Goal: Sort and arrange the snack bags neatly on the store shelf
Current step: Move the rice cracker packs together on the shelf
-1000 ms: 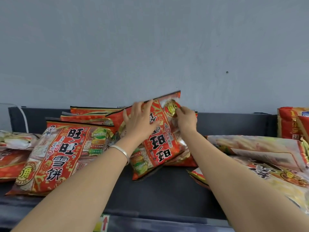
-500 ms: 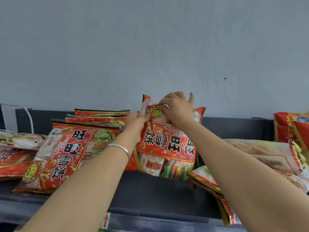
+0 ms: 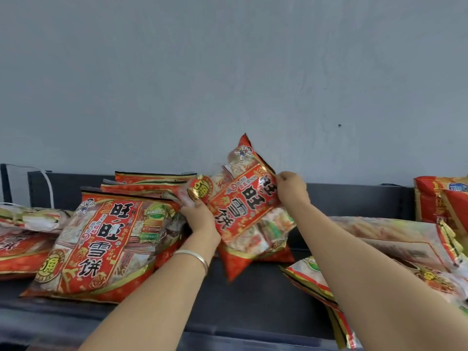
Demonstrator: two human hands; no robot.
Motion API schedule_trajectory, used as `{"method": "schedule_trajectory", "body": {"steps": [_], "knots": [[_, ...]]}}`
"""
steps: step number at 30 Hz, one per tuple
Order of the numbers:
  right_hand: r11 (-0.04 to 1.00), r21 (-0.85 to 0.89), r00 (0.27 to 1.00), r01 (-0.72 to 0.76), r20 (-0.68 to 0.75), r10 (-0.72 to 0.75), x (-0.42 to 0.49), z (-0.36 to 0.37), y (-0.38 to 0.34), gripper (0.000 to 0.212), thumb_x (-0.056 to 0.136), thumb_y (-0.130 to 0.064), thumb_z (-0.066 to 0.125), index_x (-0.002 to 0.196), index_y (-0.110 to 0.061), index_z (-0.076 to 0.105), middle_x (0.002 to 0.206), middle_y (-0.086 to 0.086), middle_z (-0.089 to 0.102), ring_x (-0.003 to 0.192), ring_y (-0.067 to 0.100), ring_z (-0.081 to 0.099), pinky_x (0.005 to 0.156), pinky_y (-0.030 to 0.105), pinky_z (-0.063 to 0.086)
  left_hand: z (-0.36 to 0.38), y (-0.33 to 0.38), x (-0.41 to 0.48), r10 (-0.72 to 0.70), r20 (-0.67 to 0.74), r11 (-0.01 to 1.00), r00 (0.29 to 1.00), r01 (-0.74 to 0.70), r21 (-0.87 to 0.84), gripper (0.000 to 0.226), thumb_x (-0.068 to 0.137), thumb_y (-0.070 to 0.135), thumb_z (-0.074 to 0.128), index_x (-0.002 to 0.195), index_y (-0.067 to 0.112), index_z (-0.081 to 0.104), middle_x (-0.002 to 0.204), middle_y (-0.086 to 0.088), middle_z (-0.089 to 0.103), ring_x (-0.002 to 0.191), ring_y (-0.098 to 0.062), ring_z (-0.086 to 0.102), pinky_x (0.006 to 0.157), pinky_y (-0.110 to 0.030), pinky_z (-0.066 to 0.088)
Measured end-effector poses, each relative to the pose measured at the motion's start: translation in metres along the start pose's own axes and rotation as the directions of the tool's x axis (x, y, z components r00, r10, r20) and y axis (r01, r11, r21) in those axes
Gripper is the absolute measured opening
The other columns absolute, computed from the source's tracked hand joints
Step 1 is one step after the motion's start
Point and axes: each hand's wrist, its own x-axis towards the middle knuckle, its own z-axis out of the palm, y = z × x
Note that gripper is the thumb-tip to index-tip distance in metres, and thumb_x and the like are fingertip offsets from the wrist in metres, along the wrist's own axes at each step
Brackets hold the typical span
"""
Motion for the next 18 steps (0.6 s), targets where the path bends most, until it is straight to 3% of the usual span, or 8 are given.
{"method": "schedule_trajectory", "body": {"steps": [2,4,6,7,9,13,16,18], "knots": [[0.984,-0.168,0.985,0.057,-0.15,-0.083,0.002,-0.003,-0.008,0.027,0.098,-0.016,0.034,0.084,-0.02,0.056,0.075,0.001,0.058,0.084,0.028,0.057,0.096,0.044,0.033,-0.011,-0.021,-0.009,-0.169,0.162,0.976,0.972,0.142,0.163,0.034,0.096,0.034,0.038,0.128,0.024,0.036,0.126,-0.013,0.055,0.104,-0.035,0.058,0.086,-0.055,0.051],[0.928,-0.348,0.954,0.132,-0.208,-0.214,0.002,0.0,-0.016,0.027,0.095,-0.01,0.035,0.093,-0.023,0.059,0.074,0.0,0.057,0.092,0.027,0.057,0.107,0.048,0.023,-0.028,-0.03,-0.022,-0.452,0.345,0.83,0.823,0.246,0.5,0.039,0.098,0.042,0.036,0.131,0.02,0.036,0.128,-0.013,0.055,0.105,-0.035,0.059,0.081,-0.049,0.052],[0.833,-0.51,0.945,0.214,-0.108,-0.309,0.0,0.01,-0.019,0.029,0.096,-0.01,0.037,0.1,-0.024,0.061,0.086,0.003,0.065,0.105,0.028,0.057,0.112,0.053,0.016,-0.043,-0.03,-0.031,-0.63,0.386,0.523,0.674,0.001,0.852,0.045,0.1,0.04,0.034,0.131,0.008,0.044,0.129,-0.015,0.058,0.108,-0.032,0.062,0.083,-0.042,0.05],[0.79,-0.557,0.944,0.258,-0.028,-0.328,-0.002,0.019,-0.018,0.029,0.097,-0.011,0.037,0.102,-0.024,0.062,0.092,0.003,0.068,0.11,0.028,0.056,0.113,0.056,0.015,-0.047,-0.027,-0.035,-0.649,0.379,0.376,0.66,-0.154,0.914,0.046,0.1,0.039,0.034,0.126,0.004,0.051,0.126,-0.014,0.061,0.108,-0.029,0.063,0.085,-0.039,0.05],[0.724,-0.603,0.934,0.334,0.107,-0.342,-0.007,0.04,-0.013,0.026,0.097,-0.013,0.039,0.106,-0.024,0.062,0.098,0.003,0.069,0.113,0.029,0.056,0.114,0.058,0.013,-0.049,-0.021,-0.029,-0.557,0.43,0.276,0.711,-0.33,0.903,0.044,0.099,0.038,0.038,0.112,0.004,0.063,0.115,-0.011,0.068,0.101,-0.025,0.066,0.086,-0.036,0.053],[0.768,-0.553,0.943,0.325,0.127,-0.307,-0.015,0.072,-0.011,0.029,0.098,-0.017,0.042,0.115,-0.029,0.061,0.108,0.003,0.069,0.122,0.028,0.05,0.113,0.051,0.019,-0.049,-0.014,-0.009,-0.265,0.552,0.354,0.79,-0.453,0.818,0.026,0.095,0.039,0.05,0.101,0.015,0.057,0.101,-0.004,0.068,0.084,-0.018,0.064,0.069,-0.028,0.052],[0.891,-0.372,0.965,0.26,0.073,-0.251,-0.009,0.08,-0.02,0.023,0.094,-0.012,0.04,0.1,-0.022,0.06,0.095,0.004,0.068,0.107,0.027,0.058,0.105,0.046,0.025,-0.057,-0.021,0.003,-0.147,0.566,0.348,0.811,-0.494,0.797,0.031,0.087,0.038,0.062,0.103,0.017,0.045,0.108,0.0,0.056,0.097,-0.019,0.059,0.082,-0.033,0.05],[0.923,-0.276,0.963,0.268,0.101,-0.25,-0.006,0.083,-0.023,0.027,0.096,-0.014,0.04,0.112,-0.022,0.06,0.105,0.006,0.067,0.111,0.029,0.057,0.108,0.049,0.025,-0.061,-0.029,0.008,-0.085,0.544,0.356,0.835,-0.485,0.799,0.047,0.082,0.037,0.068,0.113,0.016,0.04,0.116,-0.002,0.051,0.107,-0.021,0.055,0.091,-0.037,0.048]]}}
